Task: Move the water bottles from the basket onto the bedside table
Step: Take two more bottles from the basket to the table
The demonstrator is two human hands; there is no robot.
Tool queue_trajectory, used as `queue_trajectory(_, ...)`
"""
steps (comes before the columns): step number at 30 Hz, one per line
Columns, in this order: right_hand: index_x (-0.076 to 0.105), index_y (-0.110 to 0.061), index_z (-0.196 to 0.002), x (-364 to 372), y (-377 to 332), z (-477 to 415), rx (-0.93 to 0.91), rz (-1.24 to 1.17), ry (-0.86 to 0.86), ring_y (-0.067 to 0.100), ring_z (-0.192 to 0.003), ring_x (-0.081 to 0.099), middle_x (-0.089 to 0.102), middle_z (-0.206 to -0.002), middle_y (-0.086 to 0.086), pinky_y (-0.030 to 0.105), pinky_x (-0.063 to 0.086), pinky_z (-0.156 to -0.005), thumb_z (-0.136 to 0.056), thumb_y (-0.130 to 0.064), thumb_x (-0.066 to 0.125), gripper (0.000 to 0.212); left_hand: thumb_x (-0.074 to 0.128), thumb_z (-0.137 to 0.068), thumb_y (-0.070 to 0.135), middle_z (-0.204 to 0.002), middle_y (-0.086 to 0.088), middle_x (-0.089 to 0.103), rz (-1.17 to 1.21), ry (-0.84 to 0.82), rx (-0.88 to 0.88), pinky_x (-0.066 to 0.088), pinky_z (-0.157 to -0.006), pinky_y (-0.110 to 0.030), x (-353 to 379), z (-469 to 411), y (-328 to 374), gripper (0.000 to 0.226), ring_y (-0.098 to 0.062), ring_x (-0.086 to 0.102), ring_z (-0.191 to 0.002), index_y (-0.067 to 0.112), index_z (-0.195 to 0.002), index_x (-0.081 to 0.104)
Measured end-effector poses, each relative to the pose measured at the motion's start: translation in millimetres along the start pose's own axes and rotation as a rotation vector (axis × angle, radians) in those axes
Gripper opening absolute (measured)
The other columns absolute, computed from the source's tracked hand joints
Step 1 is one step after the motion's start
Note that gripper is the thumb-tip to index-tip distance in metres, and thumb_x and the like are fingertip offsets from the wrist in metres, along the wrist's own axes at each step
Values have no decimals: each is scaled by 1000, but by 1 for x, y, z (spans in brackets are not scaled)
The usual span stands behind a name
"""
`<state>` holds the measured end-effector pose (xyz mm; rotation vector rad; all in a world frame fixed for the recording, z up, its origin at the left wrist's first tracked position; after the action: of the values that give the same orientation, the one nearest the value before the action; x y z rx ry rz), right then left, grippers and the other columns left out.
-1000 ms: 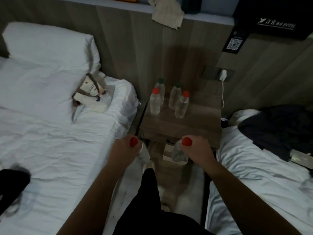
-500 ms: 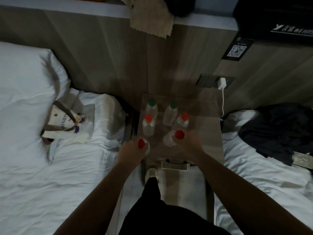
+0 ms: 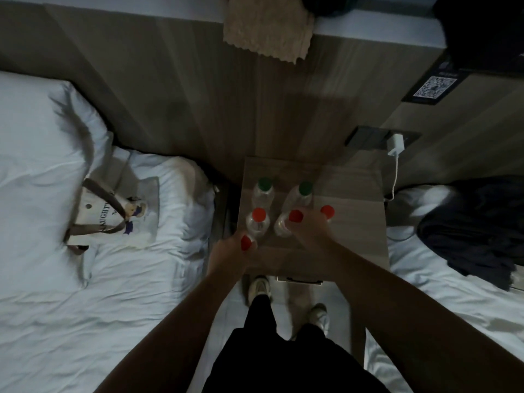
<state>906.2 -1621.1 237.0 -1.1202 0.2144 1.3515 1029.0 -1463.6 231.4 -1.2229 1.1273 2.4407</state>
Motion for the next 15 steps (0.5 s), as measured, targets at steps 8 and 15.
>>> queue_trajectory(8, 64, -18, -94, 7, -17, -24, -54, 78, -18, 26, -89, 64, 68, -94, 7, 36, 50, -80, -83, -31, 58, 18, 57, -87, 29, -71, -3, 69, 15, 10, 12, 50, -60, -28, 7, -10, 2, 15, -17, 66, -65, 17, -84, 66)
queue_trajectory(15, 64, -15, -106, 2, -18, -30, -51, 75, 32, 19, -89, 57, 65, -101, 6, 25, 35, -74, -89, -28, 55, 23, 55, -89, 28, -75, 1, 64, 32, -1, -37, 34, -53, -19, 6, -15, -2, 15, -13, 56, -66, 18, -94, 64)
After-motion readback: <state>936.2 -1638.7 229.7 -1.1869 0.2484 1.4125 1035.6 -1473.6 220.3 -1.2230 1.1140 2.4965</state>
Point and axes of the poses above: each hand's wrist, its own z-axis away from the middle knuckle, its own x-axis out of the palm, y = z × x, the point moved 8 cm from there along -z, towards the middle knuckle
